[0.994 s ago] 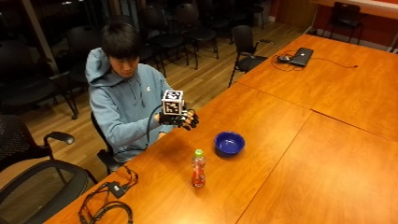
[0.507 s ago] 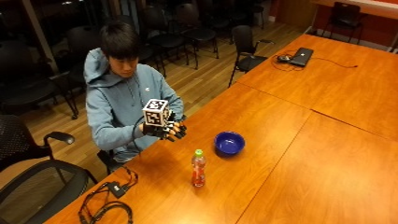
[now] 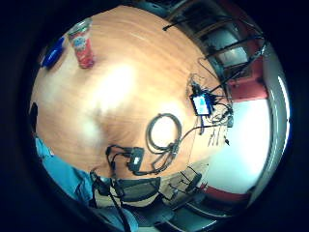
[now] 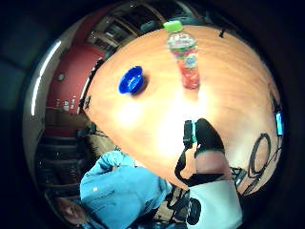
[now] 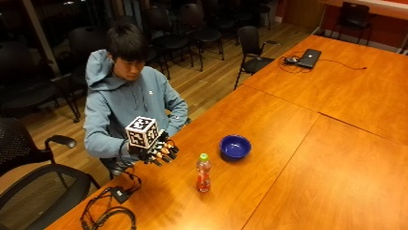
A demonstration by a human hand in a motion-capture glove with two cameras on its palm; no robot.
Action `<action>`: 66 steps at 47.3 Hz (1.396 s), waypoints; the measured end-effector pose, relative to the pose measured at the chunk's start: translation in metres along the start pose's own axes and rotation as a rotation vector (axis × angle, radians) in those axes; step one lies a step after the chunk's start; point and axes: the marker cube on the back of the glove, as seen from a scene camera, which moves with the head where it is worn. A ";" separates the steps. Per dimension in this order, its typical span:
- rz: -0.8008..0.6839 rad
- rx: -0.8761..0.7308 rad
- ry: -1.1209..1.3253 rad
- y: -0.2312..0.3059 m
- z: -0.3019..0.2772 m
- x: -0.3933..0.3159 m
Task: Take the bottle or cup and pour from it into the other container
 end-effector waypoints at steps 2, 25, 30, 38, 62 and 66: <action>-0.005 0.018 -0.012 -0.004 -0.001 0.006; -0.036 0.162 -0.436 -0.043 0.041 0.017; -0.024 0.196 -0.507 -0.053 0.049 0.017; 0.003 0.228 -0.646 -0.067 0.060 0.015; 0.051 0.194 -0.798 -0.098 0.088 0.008; 0.047 0.177 -0.820 -0.103 0.093 0.004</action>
